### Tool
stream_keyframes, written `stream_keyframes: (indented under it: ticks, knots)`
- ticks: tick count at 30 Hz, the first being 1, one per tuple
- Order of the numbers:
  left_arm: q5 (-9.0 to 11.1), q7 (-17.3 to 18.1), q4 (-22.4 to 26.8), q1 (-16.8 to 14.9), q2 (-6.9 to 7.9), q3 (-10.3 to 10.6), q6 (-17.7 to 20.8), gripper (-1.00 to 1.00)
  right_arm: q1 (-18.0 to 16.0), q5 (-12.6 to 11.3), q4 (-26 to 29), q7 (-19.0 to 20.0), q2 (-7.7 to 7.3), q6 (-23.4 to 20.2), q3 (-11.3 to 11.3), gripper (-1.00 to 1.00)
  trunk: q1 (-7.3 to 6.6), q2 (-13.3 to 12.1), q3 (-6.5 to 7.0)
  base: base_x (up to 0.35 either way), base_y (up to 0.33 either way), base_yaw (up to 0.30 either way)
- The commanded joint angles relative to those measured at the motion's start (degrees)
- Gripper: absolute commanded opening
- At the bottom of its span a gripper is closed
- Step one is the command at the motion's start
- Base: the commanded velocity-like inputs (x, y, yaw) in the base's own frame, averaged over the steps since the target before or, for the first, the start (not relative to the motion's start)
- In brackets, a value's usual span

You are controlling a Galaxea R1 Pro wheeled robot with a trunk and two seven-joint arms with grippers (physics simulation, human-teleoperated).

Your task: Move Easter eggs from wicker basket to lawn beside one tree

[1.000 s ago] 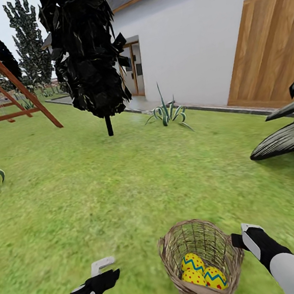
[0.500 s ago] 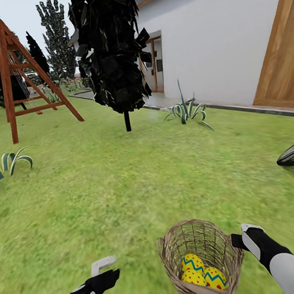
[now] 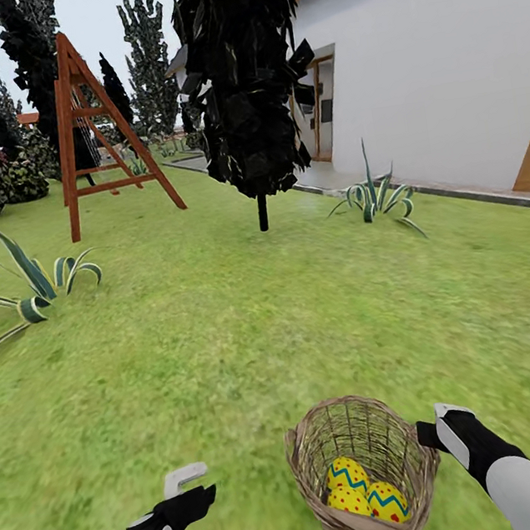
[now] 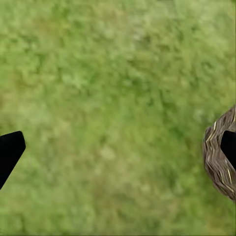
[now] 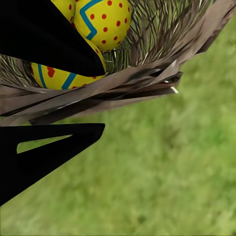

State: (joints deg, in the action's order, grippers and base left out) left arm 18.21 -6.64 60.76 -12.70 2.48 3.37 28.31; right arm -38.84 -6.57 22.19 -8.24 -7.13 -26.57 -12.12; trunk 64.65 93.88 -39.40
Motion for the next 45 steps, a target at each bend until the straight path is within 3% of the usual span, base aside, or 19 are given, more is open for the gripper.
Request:
stream_keyframes:
  ticks: [1,45]
  knots:
    - [0.6,-0.56,0.06,-0.04,0.06,0.23,0.18,1.0,-0.01,-0.9,0.14,-0.36,0.01,-0.21,-0.07,-1.0,0.0,0.03,-0.07,0.081,0.0,0.272]
    - [1.01,-0.56,0.06,-0.04,0.06,0.14,0.25,1.0,-0.01,-0.91,0.14,-0.02,0.08,-0.15,0.69,-1.0,0.0,0.03,-1.0,0.031,0.013,0.242]
